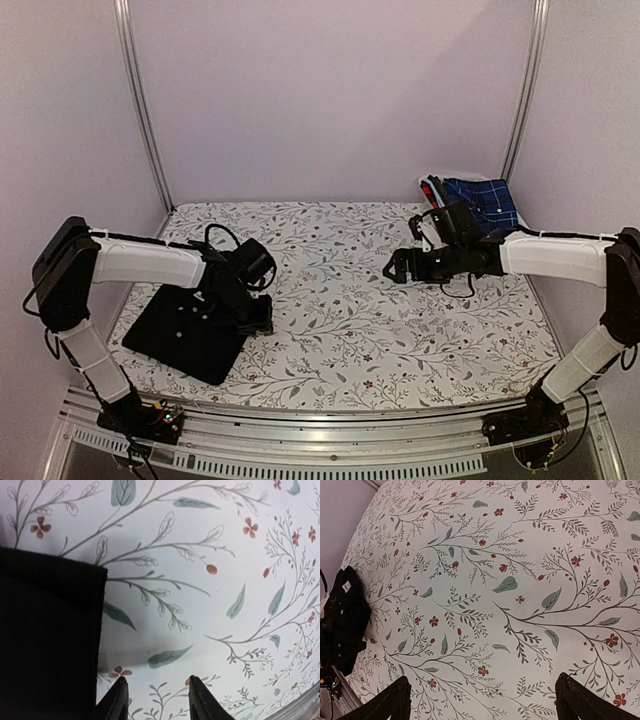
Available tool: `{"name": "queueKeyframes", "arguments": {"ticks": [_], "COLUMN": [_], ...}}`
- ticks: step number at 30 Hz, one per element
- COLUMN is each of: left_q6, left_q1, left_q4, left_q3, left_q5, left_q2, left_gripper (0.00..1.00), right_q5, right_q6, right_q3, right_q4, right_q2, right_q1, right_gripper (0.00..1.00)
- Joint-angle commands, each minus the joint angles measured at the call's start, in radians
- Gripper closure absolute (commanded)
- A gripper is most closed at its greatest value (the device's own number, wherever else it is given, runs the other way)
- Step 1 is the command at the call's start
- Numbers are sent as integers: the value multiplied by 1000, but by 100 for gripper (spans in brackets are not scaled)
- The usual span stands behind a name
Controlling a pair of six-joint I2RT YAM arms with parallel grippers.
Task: Fold and stack the long sleeve shirts
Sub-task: Move the square-folded shirt to the corner of the board.
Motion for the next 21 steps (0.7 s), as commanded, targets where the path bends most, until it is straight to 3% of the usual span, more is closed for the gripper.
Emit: {"name": "queueKeyframes", "arguments": {"ticks": [1, 7, 21], "left_q6": [80, 78, 108], "left_q1": [63, 137, 320], "left_q4": [111, 160, 172], "left_q3": [41, -34, -221], "left_q5": [-3, 12, 5], "left_q2": [73, 88, -59], "left_gripper": [59, 59, 59], "right_q5": [13, 25, 18], "right_q6": [9, 10, 13], "right_q3": [-10, -15, -22], "right_q4": [-15, -29, -20], "right_q2": [-42, -59, -54], "right_q1": [-3, -3, -3], "right_gripper": [1, 1, 1]}}
